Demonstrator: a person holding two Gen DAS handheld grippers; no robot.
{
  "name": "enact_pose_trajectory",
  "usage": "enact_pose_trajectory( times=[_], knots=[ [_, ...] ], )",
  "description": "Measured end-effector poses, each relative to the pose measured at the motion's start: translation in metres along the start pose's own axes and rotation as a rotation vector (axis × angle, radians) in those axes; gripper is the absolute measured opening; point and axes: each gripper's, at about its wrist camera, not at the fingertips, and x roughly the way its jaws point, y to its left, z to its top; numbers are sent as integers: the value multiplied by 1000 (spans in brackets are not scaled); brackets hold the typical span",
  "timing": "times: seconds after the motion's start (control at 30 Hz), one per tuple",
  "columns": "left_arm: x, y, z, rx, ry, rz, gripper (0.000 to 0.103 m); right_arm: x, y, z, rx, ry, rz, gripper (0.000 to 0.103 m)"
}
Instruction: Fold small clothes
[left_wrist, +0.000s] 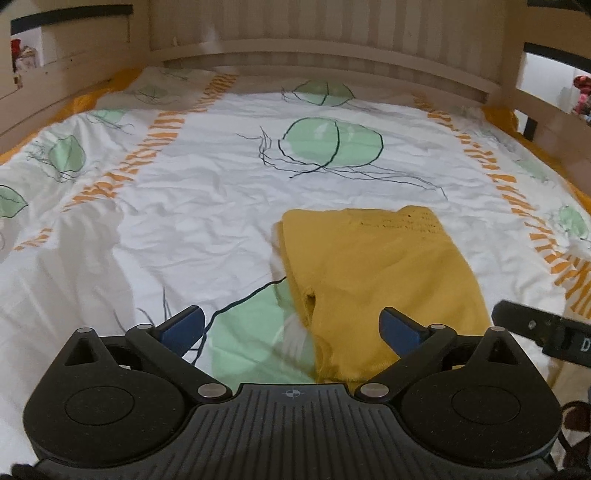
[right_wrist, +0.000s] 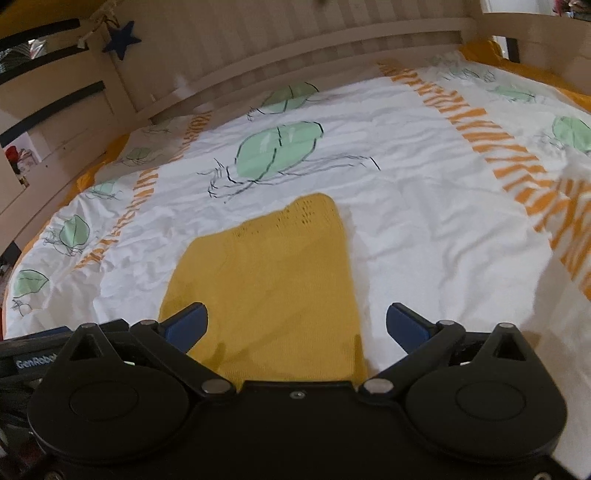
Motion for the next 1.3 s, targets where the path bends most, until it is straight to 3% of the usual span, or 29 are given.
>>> enact_pose_trajectory(
  times=[0.2,0.53,0.8,0.97,1.3],
  knots=[
    [-9,1,-8,0,18,17,102,-10,2,-9,-13,26,-31,103],
    [-4,-1,-23,14,118,-5,101,-25,14,-17,-97,22,-72,103],
    [3,-3,-29,17,163,-15,101,-24,21,-14,-115,24,-208,102],
    [8,-2,-31,15,189,-15,101,-18,18,-15,-81,56,-129,102],
    [19,3,-32,-3,223,-8,101,-7,15,-19,-61,117,-127,102]
  ],
)
